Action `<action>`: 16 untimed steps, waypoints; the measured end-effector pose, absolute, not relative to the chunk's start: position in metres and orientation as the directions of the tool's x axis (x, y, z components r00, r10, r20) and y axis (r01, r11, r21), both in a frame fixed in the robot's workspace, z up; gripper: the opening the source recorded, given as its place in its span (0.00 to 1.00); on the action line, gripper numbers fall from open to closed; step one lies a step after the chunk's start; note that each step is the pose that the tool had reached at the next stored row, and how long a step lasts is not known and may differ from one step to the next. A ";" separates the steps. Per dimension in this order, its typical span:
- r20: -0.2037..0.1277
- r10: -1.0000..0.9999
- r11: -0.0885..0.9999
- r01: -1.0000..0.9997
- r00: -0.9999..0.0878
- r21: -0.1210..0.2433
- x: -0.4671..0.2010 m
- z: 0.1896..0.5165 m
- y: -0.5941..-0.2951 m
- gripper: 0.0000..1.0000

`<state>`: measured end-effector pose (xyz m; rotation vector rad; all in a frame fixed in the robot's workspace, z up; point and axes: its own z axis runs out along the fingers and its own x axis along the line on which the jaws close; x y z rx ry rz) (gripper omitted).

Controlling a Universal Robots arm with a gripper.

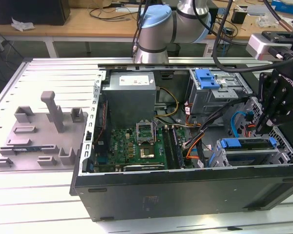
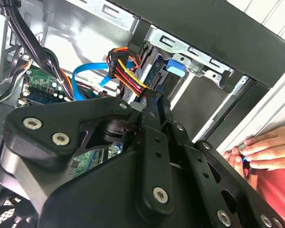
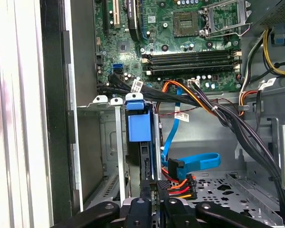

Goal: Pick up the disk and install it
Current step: 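Insert the first disk wire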

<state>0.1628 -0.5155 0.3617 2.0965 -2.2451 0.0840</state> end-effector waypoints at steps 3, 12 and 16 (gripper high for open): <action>0.088 -0.994 0.069 -0.998 -0.068 0.007 0.163 0.362 -0.516 0.16; 0.087 -0.994 0.069 -0.998 -0.068 0.007 0.164 0.361 -0.519 0.16; 0.088 -0.994 0.069 -0.998 -0.068 0.007 0.164 0.361 -0.519 0.16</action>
